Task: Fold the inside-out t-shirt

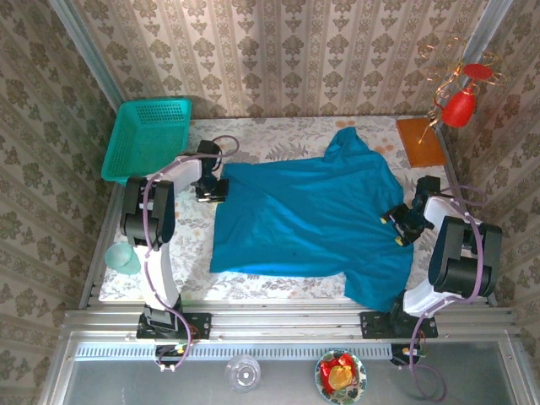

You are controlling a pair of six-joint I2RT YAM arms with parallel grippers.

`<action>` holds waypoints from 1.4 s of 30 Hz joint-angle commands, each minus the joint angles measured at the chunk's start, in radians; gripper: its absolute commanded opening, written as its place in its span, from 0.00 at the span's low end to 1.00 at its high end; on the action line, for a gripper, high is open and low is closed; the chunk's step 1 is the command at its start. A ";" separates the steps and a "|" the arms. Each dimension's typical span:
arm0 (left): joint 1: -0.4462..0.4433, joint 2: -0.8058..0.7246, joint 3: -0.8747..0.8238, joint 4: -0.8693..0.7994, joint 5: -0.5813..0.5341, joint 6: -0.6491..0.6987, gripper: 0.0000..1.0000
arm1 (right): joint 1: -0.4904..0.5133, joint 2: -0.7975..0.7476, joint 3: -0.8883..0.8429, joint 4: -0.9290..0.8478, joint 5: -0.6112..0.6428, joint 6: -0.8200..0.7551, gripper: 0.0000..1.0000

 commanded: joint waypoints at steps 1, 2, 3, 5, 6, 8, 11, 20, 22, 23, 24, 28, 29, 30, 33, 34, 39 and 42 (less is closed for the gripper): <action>0.049 -0.034 -0.031 -0.048 -0.063 0.032 0.00 | -0.027 -0.002 -0.043 0.002 0.062 0.034 0.65; 0.059 -0.038 -0.039 -0.046 -0.060 0.034 0.00 | -0.027 -0.002 -0.042 -0.001 0.068 0.031 0.65; 0.066 -0.042 -0.045 -0.043 -0.060 0.036 0.00 | -0.027 0.001 -0.038 -0.008 0.072 0.027 0.65; 0.075 -0.047 -0.052 -0.039 -0.056 0.035 0.00 | -0.027 0.005 -0.033 -0.013 0.065 0.020 0.64; 0.076 -0.048 -0.052 -0.036 -0.050 0.036 0.00 | -0.027 0.005 -0.032 -0.015 0.059 0.019 0.64; 0.075 -0.043 -0.042 -0.037 -0.023 0.036 0.00 | -0.022 -0.008 -0.026 -0.017 0.038 0.008 0.63; 0.058 -0.074 -0.027 -0.049 -0.022 0.033 0.10 | -0.003 -0.056 0.004 -0.037 0.021 -0.033 0.63; -0.069 -0.267 -0.087 -0.101 -0.011 -0.017 0.20 | 0.090 0.007 0.206 0.015 -0.184 -0.175 0.63; -0.111 -0.319 -0.156 -0.085 0.008 -0.052 0.19 | 0.121 0.084 0.292 0.069 -0.218 -0.187 0.63; -0.130 -0.343 -0.186 -0.079 0.014 -0.066 0.18 | 0.137 0.122 0.338 0.073 -0.225 -0.191 0.63; -0.151 -0.366 -0.221 -0.073 0.021 -0.087 0.16 | 0.155 0.173 0.396 0.073 -0.239 -0.195 0.63; -0.236 -0.439 -0.357 -0.028 0.069 -0.166 0.13 | 0.215 0.364 0.626 0.075 -0.276 -0.195 0.63; -0.247 -0.447 -0.390 -0.011 0.081 -0.186 0.12 | 0.224 0.405 0.676 0.078 -0.282 -0.190 0.63; -0.260 -0.456 -0.429 0.012 0.093 -0.207 0.12 | 0.231 0.457 0.731 0.080 -0.290 -0.181 0.63; -0.273 -0.461 -0.520 0.060 0.116 -0.251 0.11 | 0.245 0.588 0.880 0.079 -0.321 -0.154 0.63; -0.275 -0.463 -0.544 0.069 0.118 -0.263 0.11 | 0.247 0.633 0.927 0.070 -0.322 -0.147 0.63; -0.250 -0.471 -0.629 0.083 0.112 -0.275 0.10 | 0.240 0.805 1.099 0.048 -0.291 -0.102 0.63; -0.219 -0.482 -0.654 0.066 0.086 -0.257 0.10 | 0.228 0.905 1.207 0.031 -0.277 -0.075 0.63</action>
